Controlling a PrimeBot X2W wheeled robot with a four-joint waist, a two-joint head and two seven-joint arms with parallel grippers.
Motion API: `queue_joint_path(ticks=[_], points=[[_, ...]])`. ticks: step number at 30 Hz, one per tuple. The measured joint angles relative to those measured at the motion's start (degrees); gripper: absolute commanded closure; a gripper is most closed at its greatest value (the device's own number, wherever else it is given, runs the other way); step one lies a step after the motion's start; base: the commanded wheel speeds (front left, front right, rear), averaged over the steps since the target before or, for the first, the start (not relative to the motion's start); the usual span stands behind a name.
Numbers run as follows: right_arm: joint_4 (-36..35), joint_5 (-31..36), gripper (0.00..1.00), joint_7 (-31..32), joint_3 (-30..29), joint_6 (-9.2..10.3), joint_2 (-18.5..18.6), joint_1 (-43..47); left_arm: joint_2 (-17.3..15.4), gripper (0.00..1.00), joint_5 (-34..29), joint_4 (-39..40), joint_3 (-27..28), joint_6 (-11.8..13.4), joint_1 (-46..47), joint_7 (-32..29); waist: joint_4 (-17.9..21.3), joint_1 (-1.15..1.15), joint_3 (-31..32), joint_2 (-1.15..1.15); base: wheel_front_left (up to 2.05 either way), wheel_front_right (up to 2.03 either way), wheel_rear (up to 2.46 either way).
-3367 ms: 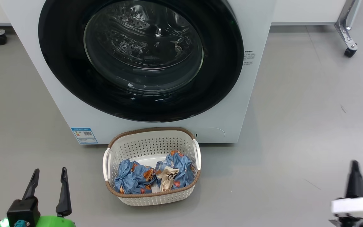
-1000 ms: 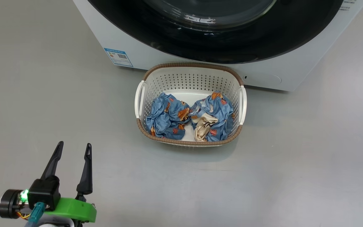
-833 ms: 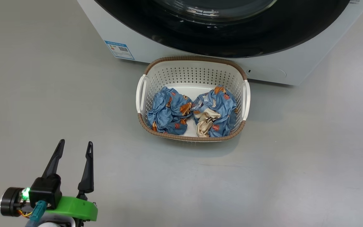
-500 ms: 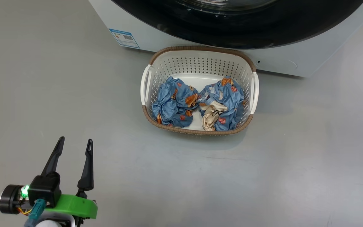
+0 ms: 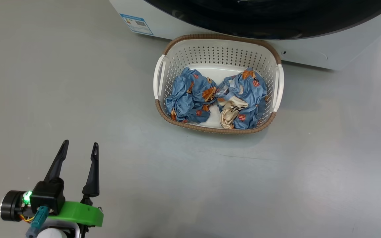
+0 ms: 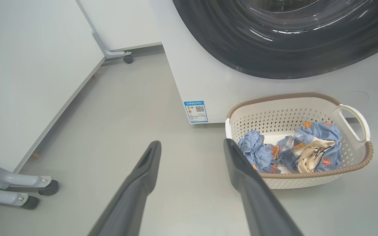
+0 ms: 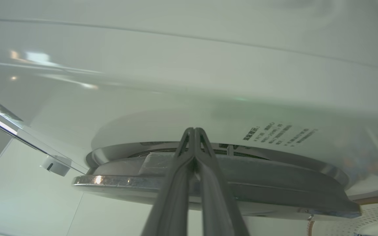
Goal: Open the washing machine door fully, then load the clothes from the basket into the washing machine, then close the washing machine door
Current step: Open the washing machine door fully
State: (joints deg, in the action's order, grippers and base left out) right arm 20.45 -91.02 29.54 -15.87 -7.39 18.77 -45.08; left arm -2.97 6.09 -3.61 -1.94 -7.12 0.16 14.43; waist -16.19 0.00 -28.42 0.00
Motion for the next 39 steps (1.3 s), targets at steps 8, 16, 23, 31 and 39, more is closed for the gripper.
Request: queue_joint_path(ticks=[8,16,23,31,39], points=[[1.0,0.4,1.0,1.8,2.6,0.0,0.0,-2.7,0.1,0.0,0.0,-0.1,0.2,0.0,0.2,0.0,-0.8,0.0,-1.5,0.0,0.0,0.0,0.0],[1.6,1.3,1.0,3.7,4.2,-0.05,0.7,-4.7,0.1,0.0,0.0,-0.7,0.2,0.0,0.1,0.0,-0.9,0.0,-2.7,0.0,0.0,0.0,0.0],[2.2,2.2,1.0,4.9,6.5,0.0,0.9,-6.7,0.2,0.0,0.0,-1.4,-0.1,0.0,-0.1,0.0,-1.1,0.0,-4.0,0.0,0.0,0.0,0.0],[2.7,3.0,1.0,5.5,7.5,0.0,1.3,-8.8,0.4,0.0,0.0,-1.7,-0.5,0.0,-0.1,0.0,-1.4,0.0,-4.8,0.0,0.0,0.0,0.0],[3.1,3.4,1.0,6.2,8.6,0.01,1.4,-10.7,0.4,0.0,0.0,-1.8,-0.4,0.0,0.2,0.0,-1.4,0.0,-4.8,0.0,0.0,0.0,0.0]])
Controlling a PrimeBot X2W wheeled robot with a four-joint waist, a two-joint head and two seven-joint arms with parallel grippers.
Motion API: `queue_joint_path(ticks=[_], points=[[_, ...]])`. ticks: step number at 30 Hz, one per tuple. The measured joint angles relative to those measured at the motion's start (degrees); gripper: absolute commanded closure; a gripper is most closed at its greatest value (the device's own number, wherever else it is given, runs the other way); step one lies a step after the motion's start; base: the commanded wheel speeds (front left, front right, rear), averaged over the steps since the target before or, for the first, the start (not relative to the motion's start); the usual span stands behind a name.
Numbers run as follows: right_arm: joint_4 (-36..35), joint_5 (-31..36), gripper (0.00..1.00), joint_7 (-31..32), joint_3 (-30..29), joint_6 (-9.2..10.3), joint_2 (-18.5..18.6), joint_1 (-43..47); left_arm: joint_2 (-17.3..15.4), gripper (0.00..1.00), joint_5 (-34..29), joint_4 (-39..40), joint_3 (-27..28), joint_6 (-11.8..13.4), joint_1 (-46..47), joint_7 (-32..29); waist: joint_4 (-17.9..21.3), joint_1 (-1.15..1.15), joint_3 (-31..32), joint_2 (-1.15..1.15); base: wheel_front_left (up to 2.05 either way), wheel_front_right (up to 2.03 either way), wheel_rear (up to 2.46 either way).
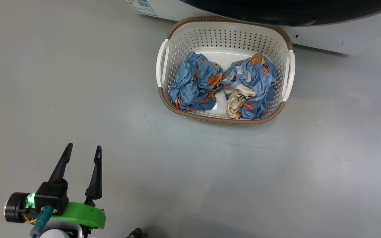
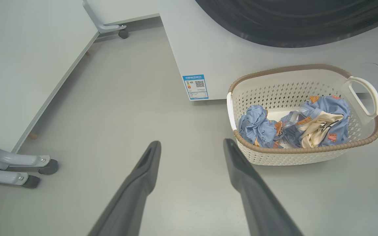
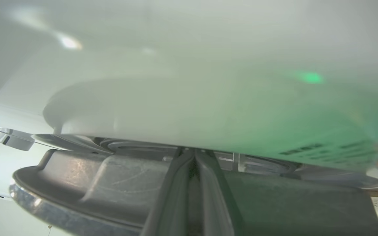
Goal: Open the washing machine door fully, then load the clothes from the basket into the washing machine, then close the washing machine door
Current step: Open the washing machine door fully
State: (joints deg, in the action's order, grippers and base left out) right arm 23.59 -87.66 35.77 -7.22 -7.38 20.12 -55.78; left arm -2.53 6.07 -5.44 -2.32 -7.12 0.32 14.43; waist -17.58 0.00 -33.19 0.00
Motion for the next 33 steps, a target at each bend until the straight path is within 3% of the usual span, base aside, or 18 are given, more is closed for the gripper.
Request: queue_joint_path(ticks=[24,33], points=[[1.5,0.0,1.0,2.9,3.0,0.02,-0.7,-0.1,0.2,0.0,-0.5,-1.4,0.5,0.0,1.1,0.0,1.4,0.0,3.2,0.0,0.0,0.0,0.0],[1.5,-0.2,1.0,3.5,4.1,0.0,-2.5,2.7,0.3,0.0,-0.4,-1.6,2.1,0.0,1.1,0.0,1.7,0.0,5.5,0.0,0.0,0.0,0.0]])
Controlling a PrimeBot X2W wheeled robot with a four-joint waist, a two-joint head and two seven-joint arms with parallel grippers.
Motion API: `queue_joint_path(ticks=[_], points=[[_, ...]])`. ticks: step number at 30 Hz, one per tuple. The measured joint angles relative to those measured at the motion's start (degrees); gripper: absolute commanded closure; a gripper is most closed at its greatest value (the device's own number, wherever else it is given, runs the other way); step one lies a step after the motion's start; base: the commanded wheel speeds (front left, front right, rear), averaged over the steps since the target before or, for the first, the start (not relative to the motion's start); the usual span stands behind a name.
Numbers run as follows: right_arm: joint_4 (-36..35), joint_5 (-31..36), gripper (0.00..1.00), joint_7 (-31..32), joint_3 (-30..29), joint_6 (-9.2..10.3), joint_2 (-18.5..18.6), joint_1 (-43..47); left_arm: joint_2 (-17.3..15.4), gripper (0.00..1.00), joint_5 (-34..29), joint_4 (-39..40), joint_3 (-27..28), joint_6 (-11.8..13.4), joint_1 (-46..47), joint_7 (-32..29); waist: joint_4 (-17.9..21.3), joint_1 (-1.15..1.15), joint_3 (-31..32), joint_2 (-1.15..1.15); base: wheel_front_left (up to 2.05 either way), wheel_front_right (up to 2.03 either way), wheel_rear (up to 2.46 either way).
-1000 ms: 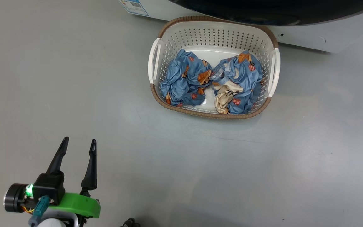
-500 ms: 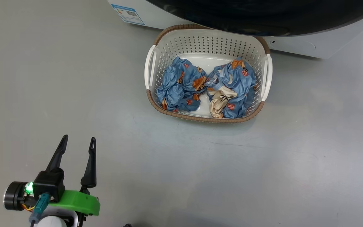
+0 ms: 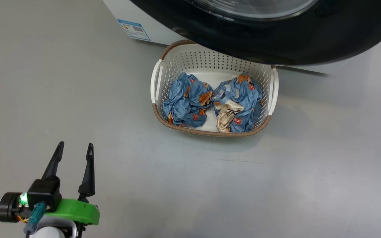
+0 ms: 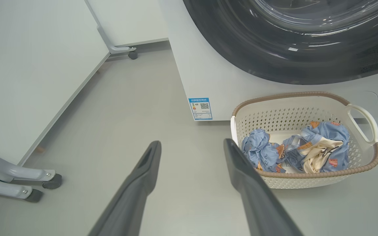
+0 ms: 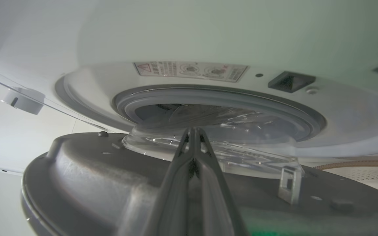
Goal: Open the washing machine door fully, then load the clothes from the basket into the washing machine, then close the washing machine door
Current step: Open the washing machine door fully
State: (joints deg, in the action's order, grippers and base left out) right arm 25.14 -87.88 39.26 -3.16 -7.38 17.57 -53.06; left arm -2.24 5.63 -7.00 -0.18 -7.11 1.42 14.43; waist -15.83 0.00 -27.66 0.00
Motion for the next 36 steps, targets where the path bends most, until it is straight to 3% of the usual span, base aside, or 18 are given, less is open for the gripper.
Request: queue_joint_path(ticks=[15,36], points=[[0.3,-0.2,1.0,3.5,6.7,-0.01,-6.5,11.0,0.3,0.0,1.3,0.2,3.5,1.1,-0.1,0.0,2.3,0.0,7.8,0.0,0.0,0.0,0.0],[-5.6,-0.7,1.0,7.9,16.6,0.0,-12.3,25.3,0.3,0.0,3.7,0.1,1.7,1.2,-5.1,0.0,4.6,0.0,19.9,0.0,0.0,0.0,0.0]])
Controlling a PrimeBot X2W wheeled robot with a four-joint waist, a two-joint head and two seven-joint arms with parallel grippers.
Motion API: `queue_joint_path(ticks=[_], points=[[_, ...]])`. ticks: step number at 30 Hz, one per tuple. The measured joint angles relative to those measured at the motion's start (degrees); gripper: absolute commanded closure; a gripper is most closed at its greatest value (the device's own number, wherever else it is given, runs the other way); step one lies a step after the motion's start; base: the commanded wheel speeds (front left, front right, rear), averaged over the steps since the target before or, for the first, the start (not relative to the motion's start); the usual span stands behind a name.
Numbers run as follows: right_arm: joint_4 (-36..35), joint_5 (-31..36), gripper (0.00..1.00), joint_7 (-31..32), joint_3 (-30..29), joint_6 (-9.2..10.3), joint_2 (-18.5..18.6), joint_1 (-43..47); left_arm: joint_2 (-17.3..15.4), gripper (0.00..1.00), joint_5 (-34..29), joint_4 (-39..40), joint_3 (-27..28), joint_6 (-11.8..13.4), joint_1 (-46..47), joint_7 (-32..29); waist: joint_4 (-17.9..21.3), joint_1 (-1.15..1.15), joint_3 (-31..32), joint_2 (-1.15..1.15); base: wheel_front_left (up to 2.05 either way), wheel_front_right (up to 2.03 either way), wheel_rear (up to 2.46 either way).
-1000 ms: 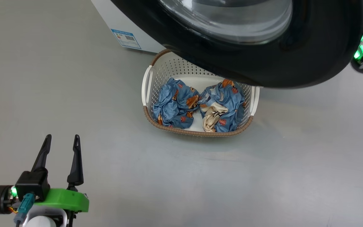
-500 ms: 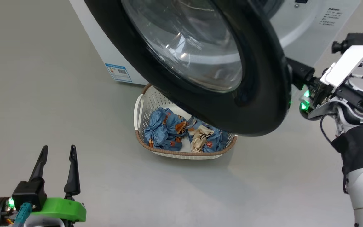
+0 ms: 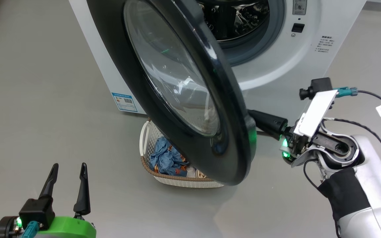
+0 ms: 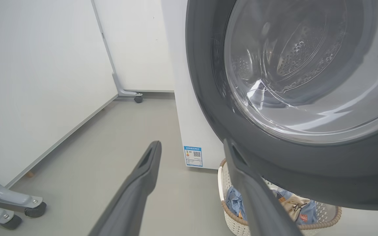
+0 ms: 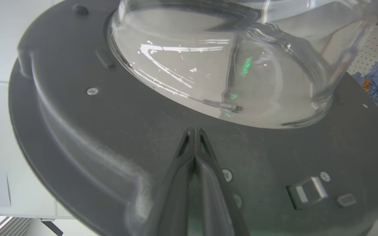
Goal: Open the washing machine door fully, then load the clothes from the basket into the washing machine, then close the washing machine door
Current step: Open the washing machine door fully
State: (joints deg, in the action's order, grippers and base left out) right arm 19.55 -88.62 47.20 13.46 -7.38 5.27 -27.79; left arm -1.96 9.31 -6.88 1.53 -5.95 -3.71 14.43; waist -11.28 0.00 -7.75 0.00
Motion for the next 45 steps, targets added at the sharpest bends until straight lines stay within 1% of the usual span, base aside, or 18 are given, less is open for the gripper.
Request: queue_joint_path(ticks=[7,12,21,27,32,45], points=[[-3.0,0.1,1.0,0.3,4.2,-0.01,-1.6,3.6,0.0,0.0,0.9,0.6,-1.5,0.0,-0.1,0.0,-1.7,0.0,1.3,0.0,0.0,0.0,0.0],[-4.2,0.4,1.0,-0.9,6.2,-0.01,-1.6,5.1,-0.1,0.0,1.4,2.0,-2.2,0.0,-0.1,0.0,-3.2,0.0,1.8,0.0,0.0,0.0,0.0],[-5.7,-0.3,1.0,-3.5,10.1,-0.01,-1.6,7.1,-0.2,0.0,2.9,4.0,-5.4,0.0,0.2,0.0,-6.0,0.0,2.5,0.0,0.0,0.0,0.0],[-7.2,-4.0,1.0,-5.8,14.5,0.0,-1.4,8.3,-0.2,0.0,3.5,4.4,-6.8,0.0,0.2,0.0,-7.5,0.0,3.0,0.0,0.0,0.0,0.0],[-8.2,-5.9,1.0,-7.6,18.1,0.0,-1.7,8.3,-0.2,0.0,3.6,5.0,-6.9,0.0,0.1,0.0,-8.0,0.0,3.3,0.0,0.0,0.0,0.0],[-7.8,-7.2,1.0,-12.0,20.4,0.0,-1.5,8.3,-0.2,0.0,3.7,5.1,-7.2,0.6,-0.1,0.0,-8.7,0.0,4.5,0.0,0.0,0.0,0.0]])
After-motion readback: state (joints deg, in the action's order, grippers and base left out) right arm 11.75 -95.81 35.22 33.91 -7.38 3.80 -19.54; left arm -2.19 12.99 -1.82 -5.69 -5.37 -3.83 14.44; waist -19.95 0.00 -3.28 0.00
